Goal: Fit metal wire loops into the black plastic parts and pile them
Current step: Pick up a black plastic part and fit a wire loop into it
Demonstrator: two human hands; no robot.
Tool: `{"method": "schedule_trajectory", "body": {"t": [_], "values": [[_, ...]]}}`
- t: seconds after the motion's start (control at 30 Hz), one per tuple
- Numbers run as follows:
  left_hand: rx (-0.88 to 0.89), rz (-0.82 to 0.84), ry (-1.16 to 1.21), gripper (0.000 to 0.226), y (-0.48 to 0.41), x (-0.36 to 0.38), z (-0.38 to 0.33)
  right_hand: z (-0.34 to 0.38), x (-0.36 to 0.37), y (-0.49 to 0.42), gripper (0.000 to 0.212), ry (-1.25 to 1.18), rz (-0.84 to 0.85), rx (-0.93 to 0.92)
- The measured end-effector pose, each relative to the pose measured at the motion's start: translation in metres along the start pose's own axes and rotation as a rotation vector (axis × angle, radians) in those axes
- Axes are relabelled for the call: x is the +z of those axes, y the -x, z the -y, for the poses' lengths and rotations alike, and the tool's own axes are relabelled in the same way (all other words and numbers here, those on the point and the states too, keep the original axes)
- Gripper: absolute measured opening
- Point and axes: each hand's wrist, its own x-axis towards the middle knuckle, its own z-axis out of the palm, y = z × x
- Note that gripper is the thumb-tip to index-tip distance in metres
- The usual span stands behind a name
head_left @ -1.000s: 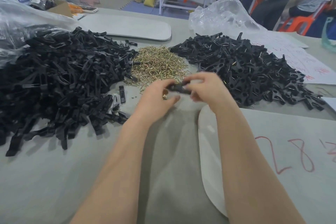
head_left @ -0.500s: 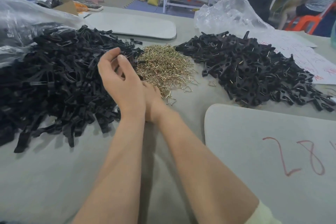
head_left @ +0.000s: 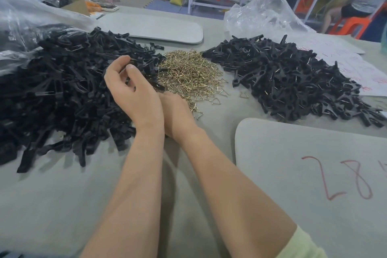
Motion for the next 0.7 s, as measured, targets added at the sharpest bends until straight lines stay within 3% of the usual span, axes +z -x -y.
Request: {"method": "schedule_trajectory", "body": {"t": [0.13,0.23,0.33,0.4,0.47,0.6,0.7], "values": [[-0.043,-0.071,0.039,0.017,-0.007,-0.002,0.002,-0.009,-0.002,-0.003,0.04,-0.322,-0.121,0.168],[-0.056,-0.097,0.064,0.017,-0.01,-0.003,0.002,-0.006,-0.007,-0.004,0.042,-0.48,-0.179,0.175],[-0.049,-0.095,0.06,0.017,-0.01,-0.003,0.003,0.006,-0.003,-0.002,0.027,-0.475,-0.054,0.17],[-0.035,-0.084,0.049,0.016,-0.009,-0.003,0.004,0.013,-0.004,-0.002,0.023,-0.514,0.123,0.245],[-0.014,-0.082,0.033,0.017,-0.008,-0.002,0.004,0.013,-0.005,-0.005,0.023,-0.32,0.245,0.243],[0.009,-0.064,0.004,0.017,-0.008,0.001,0.009,0.011,-0.004,-0.001,0.01,-0.091,0.043,0.188],[-0.035,0.074,-0.06,0.019,-0.007,0.003,0.014,-0.003,-0.015,0.003,0.019,-0.325,-0.13,0.213]]}}
